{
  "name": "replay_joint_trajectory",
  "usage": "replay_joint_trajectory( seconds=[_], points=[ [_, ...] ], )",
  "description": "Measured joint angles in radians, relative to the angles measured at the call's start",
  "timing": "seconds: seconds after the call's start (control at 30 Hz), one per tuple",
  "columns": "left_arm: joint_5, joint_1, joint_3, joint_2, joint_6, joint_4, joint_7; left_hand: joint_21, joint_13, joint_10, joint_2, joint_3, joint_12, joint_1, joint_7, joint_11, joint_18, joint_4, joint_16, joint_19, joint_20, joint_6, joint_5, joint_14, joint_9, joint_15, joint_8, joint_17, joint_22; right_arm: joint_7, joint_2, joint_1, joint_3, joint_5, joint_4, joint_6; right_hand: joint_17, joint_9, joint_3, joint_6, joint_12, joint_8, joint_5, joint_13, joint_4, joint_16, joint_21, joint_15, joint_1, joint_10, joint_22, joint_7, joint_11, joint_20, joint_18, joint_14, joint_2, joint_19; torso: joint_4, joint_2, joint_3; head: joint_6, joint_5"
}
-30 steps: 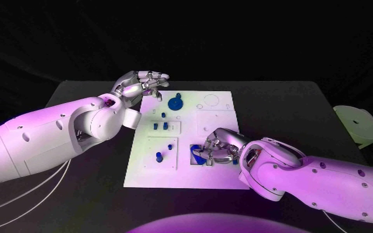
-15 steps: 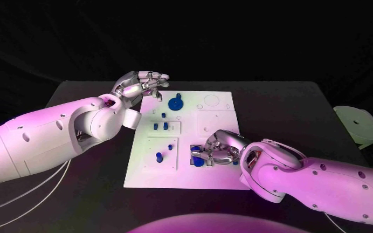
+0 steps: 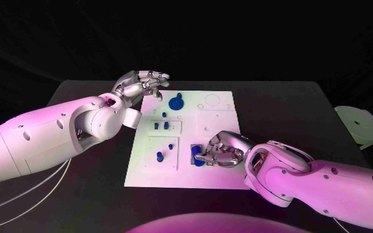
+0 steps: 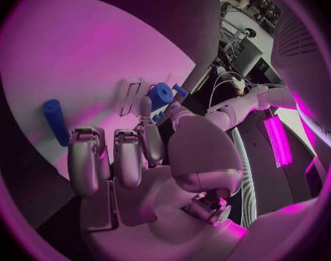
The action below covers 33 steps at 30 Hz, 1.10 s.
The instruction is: Assemble the parts on the task board
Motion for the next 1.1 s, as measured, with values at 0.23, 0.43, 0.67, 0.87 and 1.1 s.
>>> replay_joint_trajectory(
  seconds=[0.23, 0.43, 0.67, 0.87, 1.1],
  points=[
    [0.000, 0.000, 0.000, -0.001, 0.001, -0.001, -0.001, 0.000, 0.000, 0.000, 0.000, 0.000, 0.000, 0.000, 0.000, 0.000, 0.000, 0.000, 0.000, 0.000, 0.000, 0.000, 0.000, 0.000, 0.000, 0.000, 0.000, 0.000, 0.000, 0.018, -0.026, 0.000, 0.000, 0.004, 0.022, -0.001, 0.000, 0.000, 0.000, 0.000, 0.000, 0.000, 0.008, 0.000, 0.000, 0.000, 0.000, 0.000, 0.012, 0.003, 0.000, 0.000, 0.003, 0.000, 0.000, 0.000, 0.001, 0.000, -0.0007, 0.000, 0.0001, 0.000, 0.001],
    [0.000, 0.000, 0.000, -0.002, 0.001, -0.002, -0.002, 0.000, 0.000, 0.000, 0.000, 0.000, 0.000, 0.000, 0.000, 0.000, 0.000, 0.000, 0.000, 0.000, 0.000, 0.000, 0.000, 0.000, 0.000, 0.000, 0.000, 0.000, 0.000, 0.030, -0.040, 0.000, 0.000, 0.010, 0.025, 0.003, 0.000, 0.000, -0.003, -0.006, 0.000, 0.000, 0.012, 0.000, -0.003, 0.000, 0.000, 0.000, 0.060, 0.003, 0.000, -0.001, 0.003, 0.000, 0.000, 0.000, 0.007, 0.000, -0.0001, 0.000, 0.0000, 0.001, 0.000],
    [0.000, 0.000, 0.000, -0.003, 0.001, -0.002, -0.002, -0.004, 0.000, 0.000, 0.000, 0.000, 0.000, 0.000, 0.000, 0.000, 0.000, 0.000, 0.000, 0.000, 0.000, 0.000, 0.000, 0.000, 0.001, 0.000, 0.000, 0.000, 0.000, 0.035, -0.039, 0.000, 0.000, 0.014, 0.017, 0.016, 0.000, 0.000, -0.003, -0.007, 0.000, 0.000, 0.006, 0.001, -0.003, 0.000, 0.000, 0.000, 0.112, 0.003, 0.000, 0.000, 0.003, 0.000, 0.000, 0.000, 0.033, 0.000, 0.0003, 0.000, 0.0000, 0.003, 0.002],
    [-0.001, 0.000, 0.000, -0.002, 0.001, -0.002, -0.002, -0.004, 0.000, 0.000, 0.000, 0.000, 0.000, 0.000, 0.000, 0.000, 0.000, 0.000, 0.000, 0.000, 0.000, 0.000, 0.000, 0.000, 0.001, 0.000, 0.000, 0.000, 0.000, 0.036, -0.015, 0.000, 0.000, 0.014, -0.005, 0.023, 0.000, -0.003, 0.016, -0.007, 0.000, 0.000, -0.023, 0.003, -0.010, 0.000, 0.000, 0.000, 0.160, 0.005, 0.000, 0.000, 0.001, 0.000, 0.000, 0.000, 0.042, 0.000, 0.0007, 0.000, -0.0005, 0.004, 0.002],
    [-0.001, 0.000, 0.000, -0.002, 0.001, -0.002, -0.002, -0.004, 0.001, 0.000, 0.000, 0.000, 0.000, 0.000, 0.000, 0.000, 0.000, 0.000, 0.000, 0.000, 0.000, 0.000, 0.000, 0.000, 0.001, 0.000, 0.000, 0.000, 0.000, 0.031, 0.027, 0.000, 0.000, 0.011, -0.041, 0.025, 0.000, -0.003, 0.024, -0.007, 0.003, 0.000, -0.024, 0.004, -0.013, 0.000, 0.000, 0.000, 0.174, 0.007, 0.000, 0.000, 0.000, 0.000, 0.000, 0.000, 0.045, 0.000, 0.0020, 0.001, -0.0006, 0.005, 0.000]
  ],
)
